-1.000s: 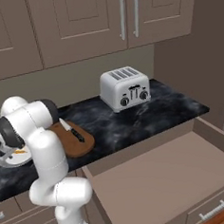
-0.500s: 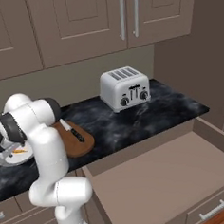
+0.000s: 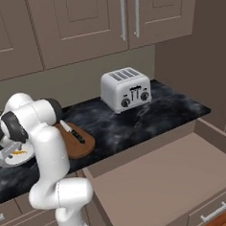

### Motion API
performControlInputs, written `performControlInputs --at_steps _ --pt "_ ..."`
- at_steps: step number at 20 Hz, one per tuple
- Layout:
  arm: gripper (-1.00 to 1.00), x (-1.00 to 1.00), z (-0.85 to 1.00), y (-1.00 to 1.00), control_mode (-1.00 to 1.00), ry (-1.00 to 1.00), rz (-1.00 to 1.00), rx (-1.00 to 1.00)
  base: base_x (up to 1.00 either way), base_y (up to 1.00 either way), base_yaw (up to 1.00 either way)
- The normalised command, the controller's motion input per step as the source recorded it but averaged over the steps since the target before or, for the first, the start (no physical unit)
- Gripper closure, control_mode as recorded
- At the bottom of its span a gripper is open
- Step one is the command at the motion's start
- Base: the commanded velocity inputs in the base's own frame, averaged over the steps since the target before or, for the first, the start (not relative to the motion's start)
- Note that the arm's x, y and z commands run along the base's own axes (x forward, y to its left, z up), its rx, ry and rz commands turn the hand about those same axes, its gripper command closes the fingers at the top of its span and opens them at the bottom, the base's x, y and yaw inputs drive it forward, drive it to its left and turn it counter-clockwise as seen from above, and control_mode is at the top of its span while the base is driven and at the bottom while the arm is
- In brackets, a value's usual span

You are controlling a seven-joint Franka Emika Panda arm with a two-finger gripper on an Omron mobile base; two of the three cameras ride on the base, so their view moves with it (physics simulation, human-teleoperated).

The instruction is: Pick up the knife from the drawer and place it on the cutting board. Then place the meat from the plate to the cutting board.

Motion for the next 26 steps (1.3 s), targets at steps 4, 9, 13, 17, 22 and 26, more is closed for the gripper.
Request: performControlInputs --at_steps 4,9,13,17,22,26 --pt "1.0 0.0 -0.1 0.0 -1.0 0.0 0.0 0.0 0.0 0.0 0.0" --pt "1.0 0.0 0.0 0.0 -1.0 0.0 0.0 0.0 0.0 0.0 0.0" --pt "1.0 0.0 0.0 0.0 -1.0 0.0 0.0 0.0 0.0 0.0 0.0" --pt "1.0 0.0 0.01 0.0 -1.0 0.0 0.0 0.0 0.0 0.0 0.0" --pt "1.0 -0.01 0.23 0.0 -1.0 -0.04 0.0 0.01 0.0 0.0 0.0" --pt "1.0 0.0 0.31 -0.06 -1.0 -0.04 0.0 0.0 0.0 0.0 0.0"
